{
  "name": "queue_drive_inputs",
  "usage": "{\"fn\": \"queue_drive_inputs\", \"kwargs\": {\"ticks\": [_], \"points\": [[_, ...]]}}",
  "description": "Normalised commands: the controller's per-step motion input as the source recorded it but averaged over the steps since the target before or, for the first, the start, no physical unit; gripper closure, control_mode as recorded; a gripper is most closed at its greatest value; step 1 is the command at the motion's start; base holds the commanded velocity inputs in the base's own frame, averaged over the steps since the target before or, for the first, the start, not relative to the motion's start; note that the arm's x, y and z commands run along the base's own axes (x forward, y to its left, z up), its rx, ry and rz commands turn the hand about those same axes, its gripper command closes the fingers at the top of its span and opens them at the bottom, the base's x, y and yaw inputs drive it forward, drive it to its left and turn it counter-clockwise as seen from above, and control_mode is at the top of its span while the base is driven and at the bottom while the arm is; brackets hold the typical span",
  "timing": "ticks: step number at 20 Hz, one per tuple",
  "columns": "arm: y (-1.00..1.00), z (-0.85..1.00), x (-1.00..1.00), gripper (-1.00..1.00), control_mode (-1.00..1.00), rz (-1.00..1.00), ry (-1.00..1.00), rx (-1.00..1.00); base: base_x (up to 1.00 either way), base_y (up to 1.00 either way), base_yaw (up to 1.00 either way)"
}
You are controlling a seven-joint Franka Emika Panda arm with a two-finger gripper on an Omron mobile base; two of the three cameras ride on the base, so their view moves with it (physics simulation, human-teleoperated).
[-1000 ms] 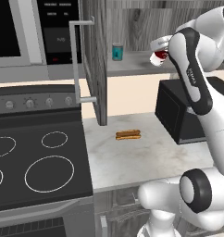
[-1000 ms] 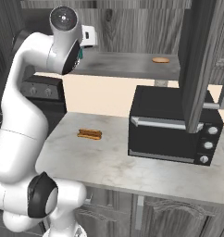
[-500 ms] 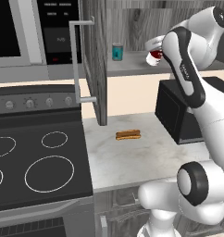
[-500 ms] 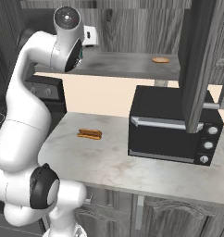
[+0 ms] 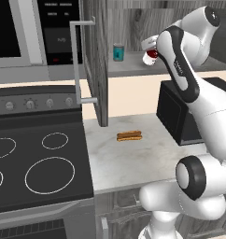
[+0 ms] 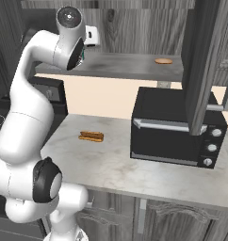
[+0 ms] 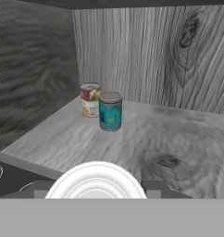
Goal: Pick the cans from the counter and place them in their designated side in the cabinet.
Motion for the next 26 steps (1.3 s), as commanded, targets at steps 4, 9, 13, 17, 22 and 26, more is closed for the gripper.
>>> {"fn": "queue_drive_inputs", "kwargs": {"ticks": [4,9,13,17,22,26], "points": [[0.00,-0.03,0.22,1.00,-1.00,0.00,0.01,0.00,0.00,0.00,0.00],[0.00,-0.01,0.21,1.00,-1.00,0.00,0.00,0.00,0.00,0.00,0.00],[0.00,0.00,0.19,1.00,-1.00,0.00,0.00,0.00,0.00,0.00,0.00],[0.00,-0.02,0.18,1.00,-1.00,0.00,0.00,0.00,0.00,0.00,0.00],[0.00,-0.05,0.13,1.00,-1.00,0.00,0.00,0.00,0.00,0.00,0.00],[0.00,-0.09,0.12,1.00,-1.00,0.00,0.00,0.00,0.00,0.00,0.00]]}}
